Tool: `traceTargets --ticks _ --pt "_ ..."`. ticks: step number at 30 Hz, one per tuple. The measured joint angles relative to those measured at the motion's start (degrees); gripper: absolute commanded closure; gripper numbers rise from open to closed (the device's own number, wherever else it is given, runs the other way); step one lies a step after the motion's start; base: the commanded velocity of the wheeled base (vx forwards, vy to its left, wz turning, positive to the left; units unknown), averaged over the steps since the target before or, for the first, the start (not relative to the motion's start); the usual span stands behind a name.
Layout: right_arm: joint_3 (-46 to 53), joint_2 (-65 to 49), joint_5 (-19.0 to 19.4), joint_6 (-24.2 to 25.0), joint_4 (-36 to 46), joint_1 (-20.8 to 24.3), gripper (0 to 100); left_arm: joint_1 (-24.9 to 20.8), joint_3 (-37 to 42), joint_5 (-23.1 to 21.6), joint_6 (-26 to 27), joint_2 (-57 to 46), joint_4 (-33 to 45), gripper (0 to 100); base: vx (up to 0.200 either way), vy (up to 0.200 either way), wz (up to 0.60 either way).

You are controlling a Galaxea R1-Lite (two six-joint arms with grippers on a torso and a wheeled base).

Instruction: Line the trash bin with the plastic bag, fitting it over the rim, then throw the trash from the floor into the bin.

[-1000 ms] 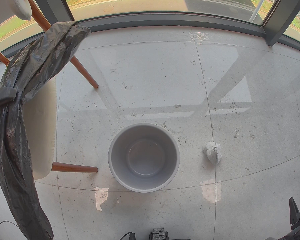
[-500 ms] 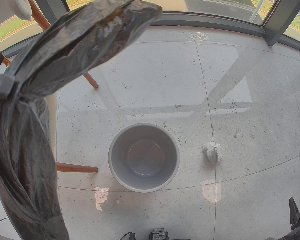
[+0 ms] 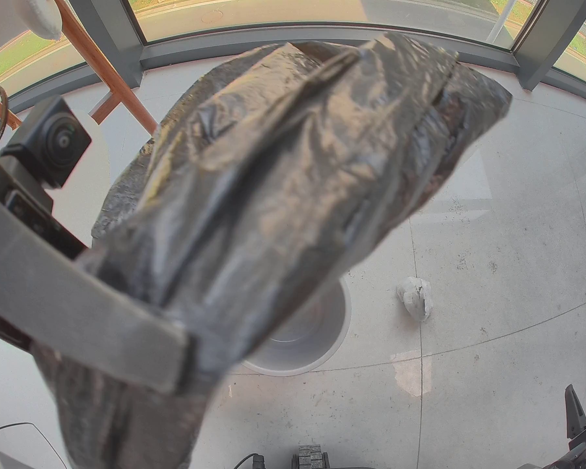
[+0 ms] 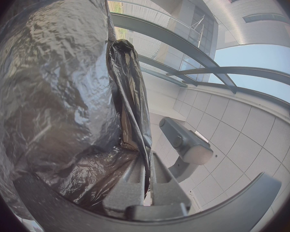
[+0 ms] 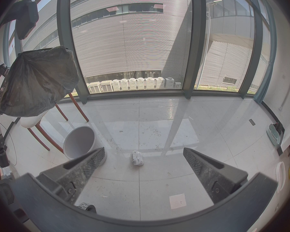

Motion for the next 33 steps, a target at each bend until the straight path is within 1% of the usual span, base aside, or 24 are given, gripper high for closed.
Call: traceTargets --ticks 2,5,10,16,21,24,28,33 --pt "0.00 -0.02 0.00 0.00 0.00 0.00 0 -1.65 0.11 1.29 -0.01 1.08 0.00 100 0.000 0.000 0.00" --pt "0.00 -0.02 0.00 0.02 0.00 0.00 0 -2.76 0.13 1.79 0.13 2.65 -0.01 100 0.000 0.000 0.00" --pt "0.00 0.00 0.00 0.00 0.00 -0.02 0 -3.23 0.29 1.90 0.10 5.41 -0.77 100 0.000 0.000 0.00" --pt "0.00 0.00 0.00 0.02 0.00 0.02 0 -3.34 2.36 1.95 0.29 7.64 -1.29 100 0.000 0.000 0.00" --pt "0.00 0.00 0.02 0.00 0.02 0.00 0 -3.52 6.69 1.97 0.43 8.39 -1.34 100 0.000 0.000 0.00" --pt "0.00 0.00 0.02 0.02 0.00 0.00 0 -4.49 10.08 2.04 0.51 8.44 -1.90 100 0.000 0.000 0.00" --pt "0.00 0.00 0.02 0.02 0.00 0.00 0 -5.67 14.30 2.01 0.51 8.33 -5.27 100 0.000 0.000 0.00" --pt "0.00 0.00 0.02 0.02 0.00 -0.02 0 -7.36 18.16 2.01 0.40 8.98 -11.53 100 0.000 0.000 0.00"
